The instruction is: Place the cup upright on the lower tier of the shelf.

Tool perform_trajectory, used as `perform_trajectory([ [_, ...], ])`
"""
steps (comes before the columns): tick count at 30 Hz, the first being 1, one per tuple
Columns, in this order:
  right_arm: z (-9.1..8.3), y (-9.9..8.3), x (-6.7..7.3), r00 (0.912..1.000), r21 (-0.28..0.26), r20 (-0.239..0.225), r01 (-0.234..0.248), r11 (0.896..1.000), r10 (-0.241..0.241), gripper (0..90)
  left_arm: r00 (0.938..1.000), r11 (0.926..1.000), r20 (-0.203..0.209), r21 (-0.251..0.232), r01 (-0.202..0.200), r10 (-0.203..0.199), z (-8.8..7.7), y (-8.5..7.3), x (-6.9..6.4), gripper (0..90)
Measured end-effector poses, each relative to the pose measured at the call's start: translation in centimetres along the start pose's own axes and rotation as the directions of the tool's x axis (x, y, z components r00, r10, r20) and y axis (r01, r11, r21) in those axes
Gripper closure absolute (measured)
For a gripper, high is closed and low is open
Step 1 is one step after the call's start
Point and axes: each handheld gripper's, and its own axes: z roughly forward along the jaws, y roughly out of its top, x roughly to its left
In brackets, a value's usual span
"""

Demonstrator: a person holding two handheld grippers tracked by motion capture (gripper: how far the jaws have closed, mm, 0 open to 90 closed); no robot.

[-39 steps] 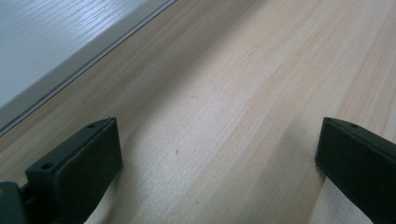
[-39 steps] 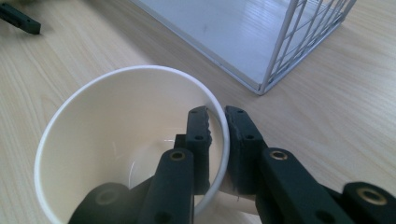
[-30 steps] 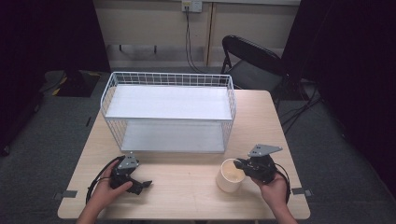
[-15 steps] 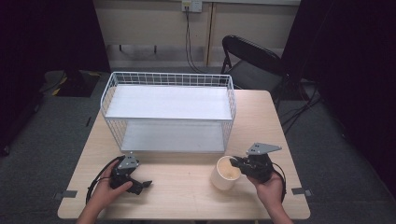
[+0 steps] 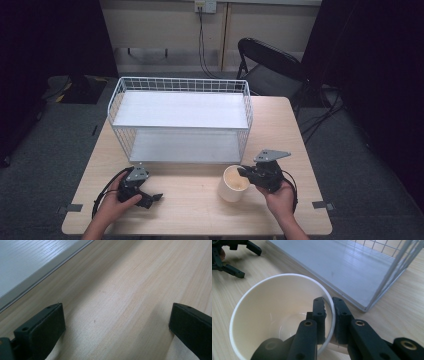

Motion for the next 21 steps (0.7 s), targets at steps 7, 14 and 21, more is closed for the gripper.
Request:
perform_trajectory([
  [7,0.6,0.5,0.2,1.0,0.012,-0.003,-0.007,1.0,0.007,81.8,1.0,1.0,0.0,0.0,-0.001,0.001,0.0,0.0,0.0,0.0],
  [14,1.4,1.5,0.5,1.0,0.01,0.005,-0.001,1.0,0.001,81.8,1.0,1.0,0.0,-0.001,0.0,0.0,0.0,0.0,0.0,0.0],
  [21,2.1,2.2,1.1,1.0,0.009,0.004,0.003,1.0,-0.003,82.0,1.0,1.0,0.0,0.0,0.0,0.0,0.0,0.0,0.0,0.0],
])
